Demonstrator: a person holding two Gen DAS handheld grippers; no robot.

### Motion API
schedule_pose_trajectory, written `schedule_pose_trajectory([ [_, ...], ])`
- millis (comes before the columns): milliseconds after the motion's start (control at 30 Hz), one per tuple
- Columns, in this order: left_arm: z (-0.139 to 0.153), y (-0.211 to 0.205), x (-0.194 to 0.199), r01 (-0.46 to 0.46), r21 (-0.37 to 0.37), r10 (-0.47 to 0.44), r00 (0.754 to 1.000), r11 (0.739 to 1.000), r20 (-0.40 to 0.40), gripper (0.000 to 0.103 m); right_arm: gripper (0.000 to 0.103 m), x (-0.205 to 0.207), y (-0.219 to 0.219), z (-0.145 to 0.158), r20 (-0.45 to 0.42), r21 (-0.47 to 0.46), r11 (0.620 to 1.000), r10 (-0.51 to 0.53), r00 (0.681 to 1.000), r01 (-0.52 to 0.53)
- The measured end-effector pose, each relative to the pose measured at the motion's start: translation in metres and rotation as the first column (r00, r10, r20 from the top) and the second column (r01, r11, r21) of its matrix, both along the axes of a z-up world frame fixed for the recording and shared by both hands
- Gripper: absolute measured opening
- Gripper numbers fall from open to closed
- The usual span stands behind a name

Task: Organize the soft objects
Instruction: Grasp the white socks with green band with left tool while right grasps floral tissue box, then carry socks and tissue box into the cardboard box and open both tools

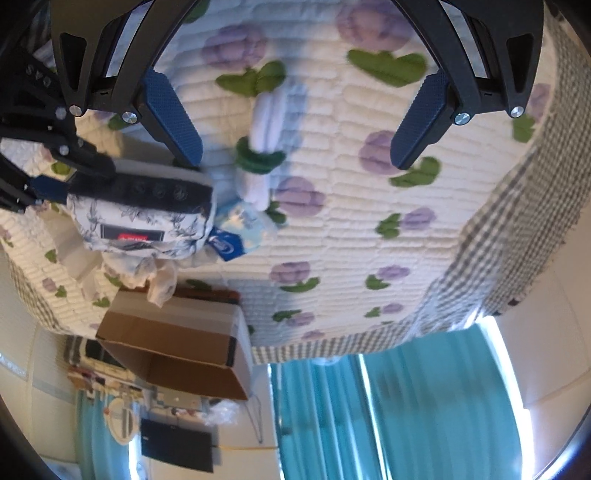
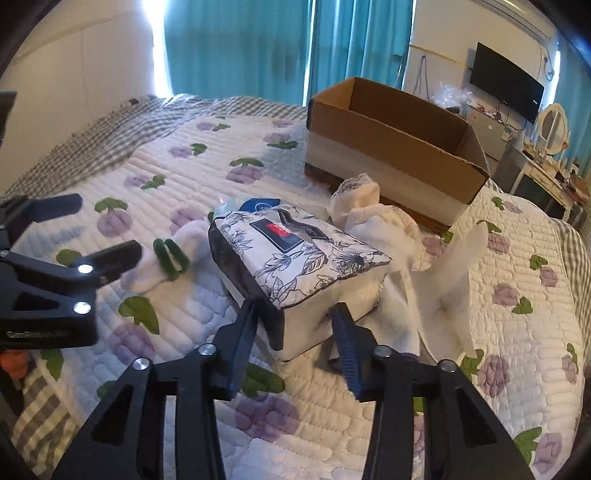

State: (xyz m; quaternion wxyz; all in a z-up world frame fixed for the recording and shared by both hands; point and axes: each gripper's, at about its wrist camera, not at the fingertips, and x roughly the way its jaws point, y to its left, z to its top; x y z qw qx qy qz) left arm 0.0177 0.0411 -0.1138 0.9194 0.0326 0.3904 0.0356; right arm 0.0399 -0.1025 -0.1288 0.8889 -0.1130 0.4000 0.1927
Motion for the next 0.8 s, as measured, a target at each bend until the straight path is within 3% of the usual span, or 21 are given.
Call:
schedule_pose_trajectory([
  [67,-0.010,-0.004,0.008,0.006,0.007,-0.006,0.999,1.000,-0.037,0.083,0.036,0.000,-0.003,0.000,-0.003,0.014,1.000,0.003,1.000,-0.003],
  [200,-0.036,-0.007,0.021,0.026,0.005,-0.025,0.991,1.000,-0.133,0.061,0.034,-0.002,-0.006,0.002,0.004,0.032,0.999,0.008,1.000,-0.008],
  [267,-0.048,-0.007,0.026,0.034,-0.001,-0.034,0.983,0.999,-0.179,0.042,0.033,-0.002,-0.009,0.003,0.003,0.046,0.999,0.004,1.000,-0.004],
  [433,-0.048,-0.008,0.022,0.054,-0.036,-0.060,0.985,0.998,-0.164,0.015,0.028,-0.005,-0.010,0.007,0.016,0.051,0.999,0.001,1.000,-0.002],
  [600,-0.028,0.000,0.008,0.056,-0.128,-0.072,0.990,0.990,-0.125,0.014,0.020,-0.011,-0.012,0.017,0.042,0.051,0.999,-0.003,0.999,0.001],
  [800,-0.001,-0.005,-0.008,0.074,-0.122,-0.083,0.994,0.990,-0.076,0.014,0.014,-0.026,-0.013,0.035,0.091,0.042,0.999,-0.006,0.996,0.003],
])
